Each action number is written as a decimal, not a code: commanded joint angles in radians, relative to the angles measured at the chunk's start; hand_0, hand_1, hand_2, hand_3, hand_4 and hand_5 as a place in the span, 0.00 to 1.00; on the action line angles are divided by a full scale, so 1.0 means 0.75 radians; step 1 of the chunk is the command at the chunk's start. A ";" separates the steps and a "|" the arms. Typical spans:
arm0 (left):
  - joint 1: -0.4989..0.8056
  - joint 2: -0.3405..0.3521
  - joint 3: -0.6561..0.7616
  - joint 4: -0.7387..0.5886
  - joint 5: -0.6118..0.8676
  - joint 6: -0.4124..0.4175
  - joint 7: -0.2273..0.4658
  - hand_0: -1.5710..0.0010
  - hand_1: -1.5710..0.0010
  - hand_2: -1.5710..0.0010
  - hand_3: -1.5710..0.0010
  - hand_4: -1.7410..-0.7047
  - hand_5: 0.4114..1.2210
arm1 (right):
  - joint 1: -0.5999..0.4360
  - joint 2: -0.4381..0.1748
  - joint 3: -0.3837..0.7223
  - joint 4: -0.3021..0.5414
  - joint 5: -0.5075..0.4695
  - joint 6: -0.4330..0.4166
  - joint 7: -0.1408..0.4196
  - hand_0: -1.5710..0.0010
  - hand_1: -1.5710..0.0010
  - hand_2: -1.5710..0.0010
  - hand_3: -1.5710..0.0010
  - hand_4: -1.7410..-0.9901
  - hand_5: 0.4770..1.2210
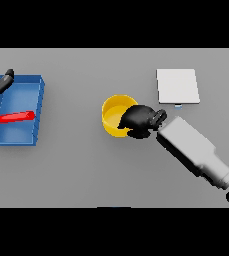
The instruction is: Pick up the red beaker and tilt it to pour out 1 green nut into yellow bowl. Pick up the yellow bowl and place it on the metallic measuring scale.
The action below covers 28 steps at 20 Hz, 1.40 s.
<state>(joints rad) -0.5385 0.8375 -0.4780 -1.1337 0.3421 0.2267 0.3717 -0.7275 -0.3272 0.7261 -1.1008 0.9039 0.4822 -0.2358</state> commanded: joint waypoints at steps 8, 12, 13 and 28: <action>0.004 0.006 -0.005 -0.006 0.000 -0.016 -0.008 1.00 1.00 1.00 1.00 0.99 0.35 | 0.001 -0.036 -0.025 -0.023 -0.015 -0.031 -0.010 0.03 0.03 0.16 0.17 0.02 0.98; 0.004 -0.007 -0.006 0.018 0.003 -0.021 0.001 1.00 1.00 1.00 1.00 0.98 0.35 | 0.011 -0.069 -0.093 -0.132 -0.072 0.047 0.046 0.01 0.01 0.14 0.16 0.01 0.99; -0.002 -0.004 -0.001 0.014 0.003 -0.014 0.007 1.00 1.00 1.00 1.00 0.98 0.35 | 0.013 -0.090 -0.109 -0.167 -0.081 0.066 0.043 0.01 0.01 0.12 0.18 0.01 0.99; 0.015 0.023 -0.010 -0.048 -0.002 0.000 0.032 1.00 1.00 1.00 1.00 0.98 0.38 | -0.026 -0.261 -0.308 -0.150 -0.076 -0.046 0.084 0.00 0.00 0.02 0.27 0.00 1.00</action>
<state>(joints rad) -0.5273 0.8544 -0.4856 -1.1701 0.3403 0.2269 0.3960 -0.7474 -0.5236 0.4946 -1.2130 0.8482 0.4469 -0.1696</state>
